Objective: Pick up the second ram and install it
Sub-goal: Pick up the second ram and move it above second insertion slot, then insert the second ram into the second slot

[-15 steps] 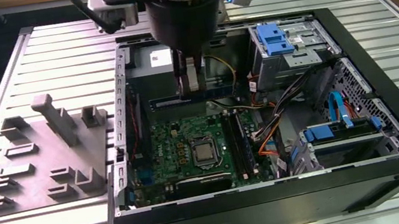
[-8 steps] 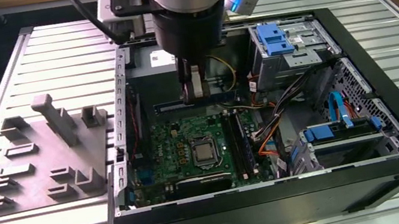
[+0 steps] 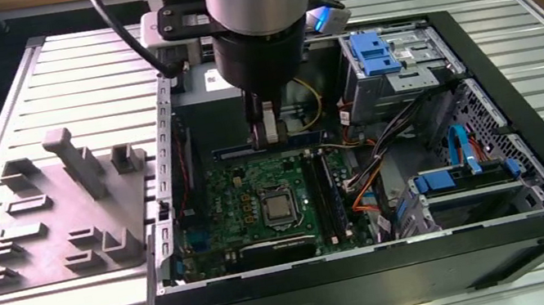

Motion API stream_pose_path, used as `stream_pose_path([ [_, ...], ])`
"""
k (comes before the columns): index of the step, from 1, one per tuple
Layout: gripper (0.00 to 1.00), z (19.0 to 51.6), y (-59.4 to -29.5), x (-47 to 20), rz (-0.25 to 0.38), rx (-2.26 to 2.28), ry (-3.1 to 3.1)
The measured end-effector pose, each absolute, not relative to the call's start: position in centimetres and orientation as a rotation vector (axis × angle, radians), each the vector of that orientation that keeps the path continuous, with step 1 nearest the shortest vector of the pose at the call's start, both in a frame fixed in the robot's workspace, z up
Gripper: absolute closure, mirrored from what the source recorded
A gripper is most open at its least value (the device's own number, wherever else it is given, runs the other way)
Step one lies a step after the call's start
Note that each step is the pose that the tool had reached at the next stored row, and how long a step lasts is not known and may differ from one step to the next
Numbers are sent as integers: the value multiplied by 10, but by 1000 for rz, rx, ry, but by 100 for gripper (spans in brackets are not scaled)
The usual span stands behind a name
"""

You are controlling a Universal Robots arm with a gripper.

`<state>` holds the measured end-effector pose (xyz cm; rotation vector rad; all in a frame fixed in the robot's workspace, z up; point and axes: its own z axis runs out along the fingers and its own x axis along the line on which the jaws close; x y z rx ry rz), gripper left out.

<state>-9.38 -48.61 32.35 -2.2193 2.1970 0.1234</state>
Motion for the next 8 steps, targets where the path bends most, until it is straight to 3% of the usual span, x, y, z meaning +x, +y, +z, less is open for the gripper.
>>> stream_pose_path([
  [8,89,323,-486,-94,123,-2219,2197],
])
